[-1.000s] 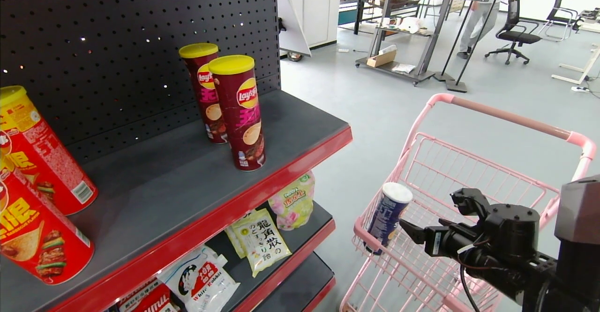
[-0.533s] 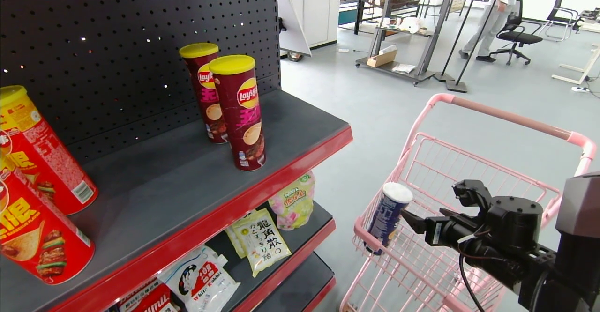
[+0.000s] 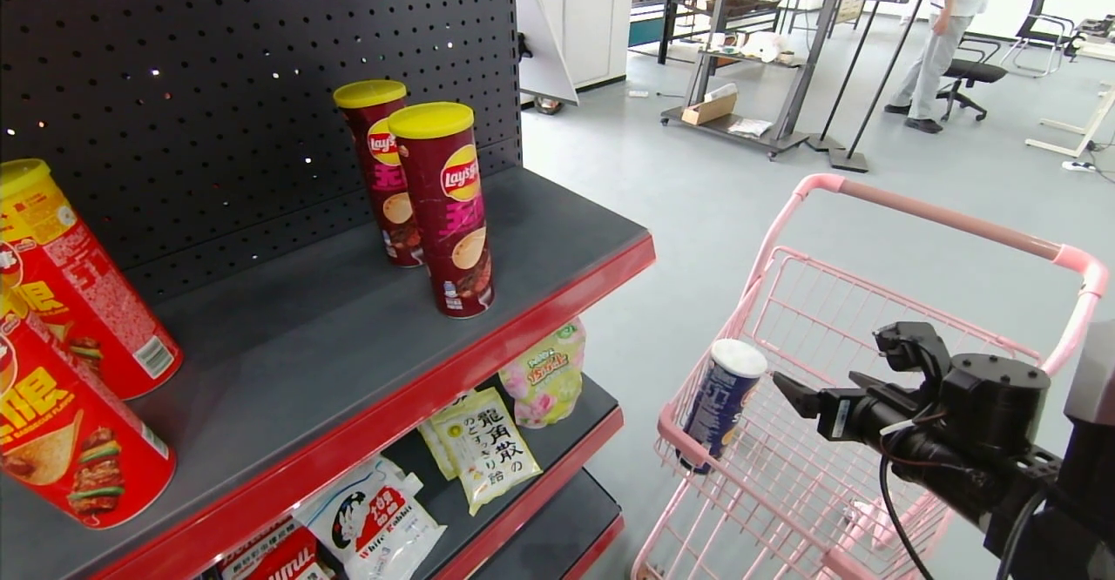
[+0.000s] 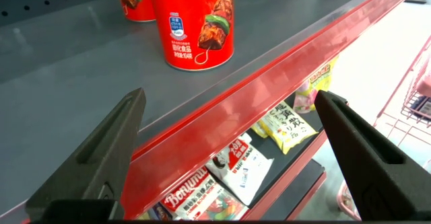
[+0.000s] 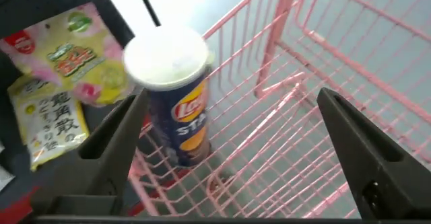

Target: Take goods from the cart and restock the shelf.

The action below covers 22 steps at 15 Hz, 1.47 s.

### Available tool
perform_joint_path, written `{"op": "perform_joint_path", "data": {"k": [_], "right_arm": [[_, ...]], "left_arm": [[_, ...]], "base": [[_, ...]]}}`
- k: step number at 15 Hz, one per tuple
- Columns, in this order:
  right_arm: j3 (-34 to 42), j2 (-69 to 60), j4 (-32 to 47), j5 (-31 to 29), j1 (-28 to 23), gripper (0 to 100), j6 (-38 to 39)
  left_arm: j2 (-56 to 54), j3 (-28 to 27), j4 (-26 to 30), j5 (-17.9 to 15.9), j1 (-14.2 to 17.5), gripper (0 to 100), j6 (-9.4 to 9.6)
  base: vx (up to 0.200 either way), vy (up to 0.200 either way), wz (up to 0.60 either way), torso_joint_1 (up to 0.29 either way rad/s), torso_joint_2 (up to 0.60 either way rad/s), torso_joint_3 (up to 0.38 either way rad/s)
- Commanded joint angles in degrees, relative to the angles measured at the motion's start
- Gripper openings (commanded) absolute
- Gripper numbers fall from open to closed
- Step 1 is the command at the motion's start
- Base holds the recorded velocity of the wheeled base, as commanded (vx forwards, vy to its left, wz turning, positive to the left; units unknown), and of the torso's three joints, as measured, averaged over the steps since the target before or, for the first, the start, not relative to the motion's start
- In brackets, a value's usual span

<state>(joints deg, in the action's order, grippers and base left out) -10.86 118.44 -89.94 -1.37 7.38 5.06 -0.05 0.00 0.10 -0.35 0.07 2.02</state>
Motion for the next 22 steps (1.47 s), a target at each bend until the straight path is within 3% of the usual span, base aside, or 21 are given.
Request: {"op": "perform_joint_path", "data": {"k": [1,9,14,22], "right_arm": [[-2.1,0.1,-0.1,-0.1,-4.2,100,-1.3],[-3.0,0.2,-0.1,-2.7,-4.8,100,-2.1],[-4.6,-0.8,-0.1,4.0,-8.0,100,-3.3],[-6.8,-2.0,0.6,5.1,-12.1,100,-4.4]], "left_arm": [[0.0,0.0,0.1,0.0,0.0,100,-0.09],[0.0,0.0,0.1,0.0,0.0,100,-0.09],[0.1,0.0,0.1,0.0,0.0,100,-0.09],[0.0,0.0,0.1,0.0,0.0,100,-0.09]], "base": [[0.0,0.0,0.0,0.0,0.0,0.0],[0.0,0.0,0.0,0.0,0.0,0.0],[0.0,0.0,0.0,0.0,0.0,0.0],[0.0,0.0,0.0,0.0,0.0,0.0]]}}
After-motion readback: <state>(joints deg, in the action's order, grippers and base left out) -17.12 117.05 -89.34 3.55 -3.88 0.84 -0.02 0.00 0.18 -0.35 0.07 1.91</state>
